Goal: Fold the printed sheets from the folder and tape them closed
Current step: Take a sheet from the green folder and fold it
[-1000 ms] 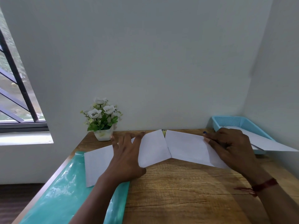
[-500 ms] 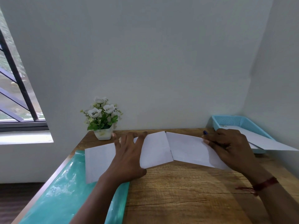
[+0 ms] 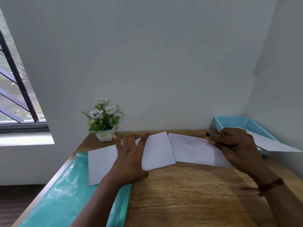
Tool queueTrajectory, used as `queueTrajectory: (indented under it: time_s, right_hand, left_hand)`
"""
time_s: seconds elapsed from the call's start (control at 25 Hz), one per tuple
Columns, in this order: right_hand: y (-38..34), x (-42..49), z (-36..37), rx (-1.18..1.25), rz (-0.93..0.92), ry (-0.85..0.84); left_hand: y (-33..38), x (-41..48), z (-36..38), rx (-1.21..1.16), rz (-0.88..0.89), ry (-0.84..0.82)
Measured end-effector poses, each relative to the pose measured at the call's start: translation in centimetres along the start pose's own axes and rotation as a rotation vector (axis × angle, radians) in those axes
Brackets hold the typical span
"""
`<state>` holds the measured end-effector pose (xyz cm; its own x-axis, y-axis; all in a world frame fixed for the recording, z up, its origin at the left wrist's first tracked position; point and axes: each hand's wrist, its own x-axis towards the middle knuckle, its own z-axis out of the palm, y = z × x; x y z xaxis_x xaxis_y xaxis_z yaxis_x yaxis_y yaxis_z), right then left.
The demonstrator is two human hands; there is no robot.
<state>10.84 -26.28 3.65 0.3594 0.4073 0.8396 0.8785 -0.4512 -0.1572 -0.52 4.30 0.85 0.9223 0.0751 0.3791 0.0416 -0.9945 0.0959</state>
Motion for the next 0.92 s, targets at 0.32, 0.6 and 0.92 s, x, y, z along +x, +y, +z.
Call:
queueTrajectory:
  time_s: [0.32, 0.6, 0.92]
  right_hand:
    - [0.6, -0.3, 0.0, -0.125, -0.003, -0.066]
    - [0.2, -0.2, -0.1, -0.057, 0.133, 0.051]
    - [-1.9, 1.0, -1.0, 0.467, 0.960, -0.002]
  left_hand:
    - [-0.1, 0.1, 0.3, -0.032, 0.004, 0.035]
    - [0.0, 0.1, 0.2, -0.024, 0.005, 0.046]
    - [0.1, 0.0, -0.3, -0.016, -0.017, 0.042]
